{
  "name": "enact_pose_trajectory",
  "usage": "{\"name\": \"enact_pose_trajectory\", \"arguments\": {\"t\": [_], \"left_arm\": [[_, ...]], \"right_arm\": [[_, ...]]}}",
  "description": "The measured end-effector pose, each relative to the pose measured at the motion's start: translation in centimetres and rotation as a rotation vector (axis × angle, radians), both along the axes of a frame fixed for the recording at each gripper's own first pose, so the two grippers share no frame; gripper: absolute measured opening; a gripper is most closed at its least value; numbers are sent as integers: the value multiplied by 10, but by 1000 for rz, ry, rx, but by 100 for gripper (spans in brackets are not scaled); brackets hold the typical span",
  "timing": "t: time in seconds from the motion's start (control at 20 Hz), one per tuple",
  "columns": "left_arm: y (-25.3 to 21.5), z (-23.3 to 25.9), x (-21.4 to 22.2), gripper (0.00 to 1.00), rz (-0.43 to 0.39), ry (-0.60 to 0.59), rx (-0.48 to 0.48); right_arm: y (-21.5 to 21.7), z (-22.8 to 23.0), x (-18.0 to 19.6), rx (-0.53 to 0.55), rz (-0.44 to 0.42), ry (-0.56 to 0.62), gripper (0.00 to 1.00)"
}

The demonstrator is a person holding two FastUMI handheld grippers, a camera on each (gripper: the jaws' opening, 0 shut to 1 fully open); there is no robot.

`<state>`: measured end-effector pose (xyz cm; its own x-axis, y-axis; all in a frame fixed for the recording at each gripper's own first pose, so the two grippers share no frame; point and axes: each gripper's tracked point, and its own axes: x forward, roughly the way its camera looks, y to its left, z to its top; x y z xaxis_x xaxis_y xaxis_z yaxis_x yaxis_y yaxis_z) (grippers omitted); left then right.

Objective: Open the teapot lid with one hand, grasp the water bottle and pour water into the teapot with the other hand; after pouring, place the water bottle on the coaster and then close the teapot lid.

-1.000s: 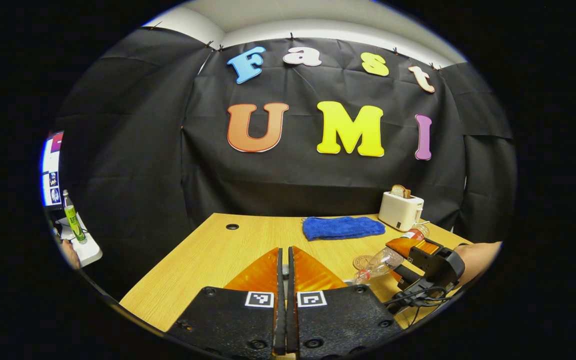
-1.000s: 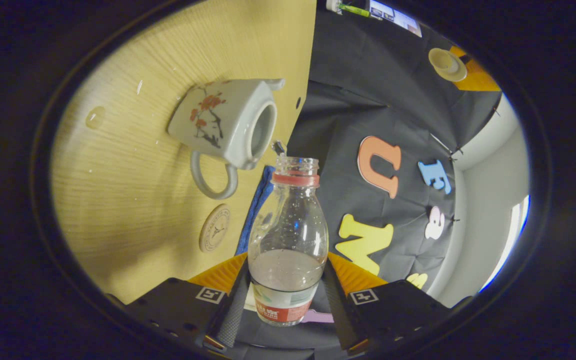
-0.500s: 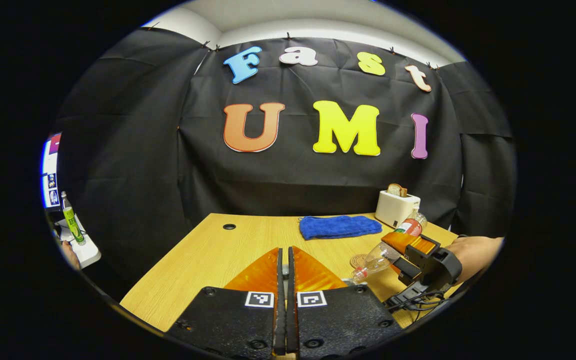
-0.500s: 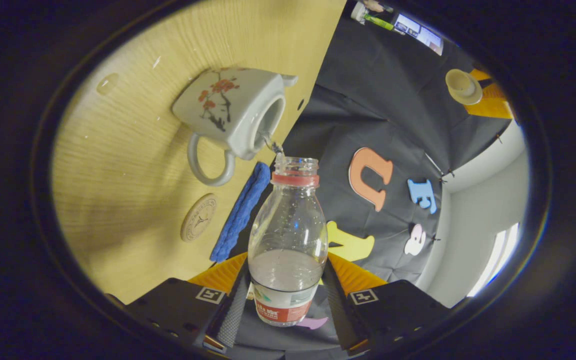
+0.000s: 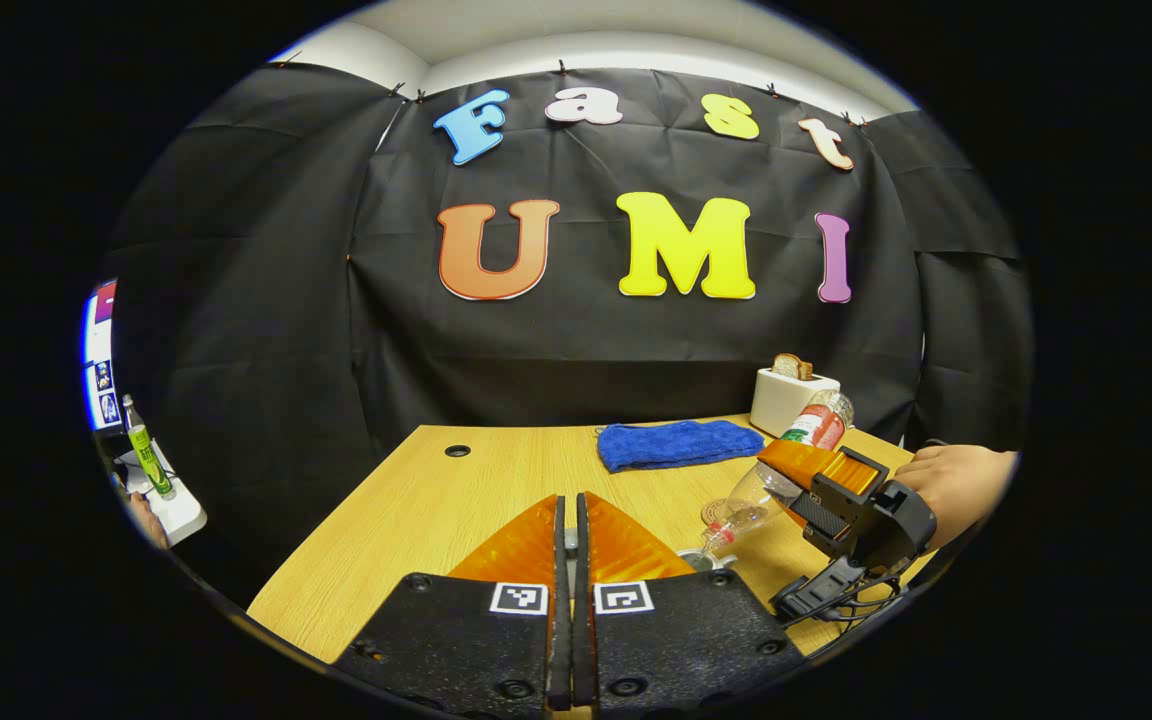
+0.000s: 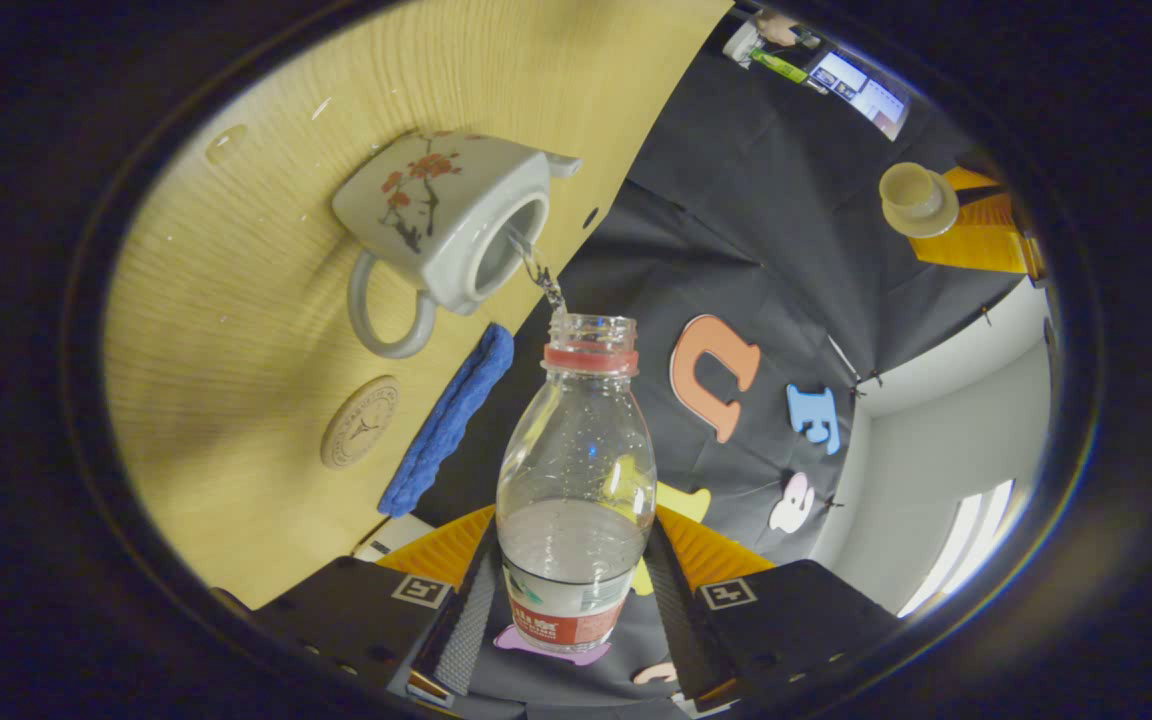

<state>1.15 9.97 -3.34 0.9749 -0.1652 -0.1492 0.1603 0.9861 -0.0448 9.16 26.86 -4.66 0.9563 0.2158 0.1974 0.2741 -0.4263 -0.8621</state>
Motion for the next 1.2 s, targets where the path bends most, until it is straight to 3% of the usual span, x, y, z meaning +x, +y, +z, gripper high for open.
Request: {"name": "enact_pose_trajectory", "arguments": {"t": [1.2], "left_arm": [[-5, -1, -2, 3, -22, 1, 15]], "right_arm": [[16, 45, -16, -139, 61, -132, 75]]}}
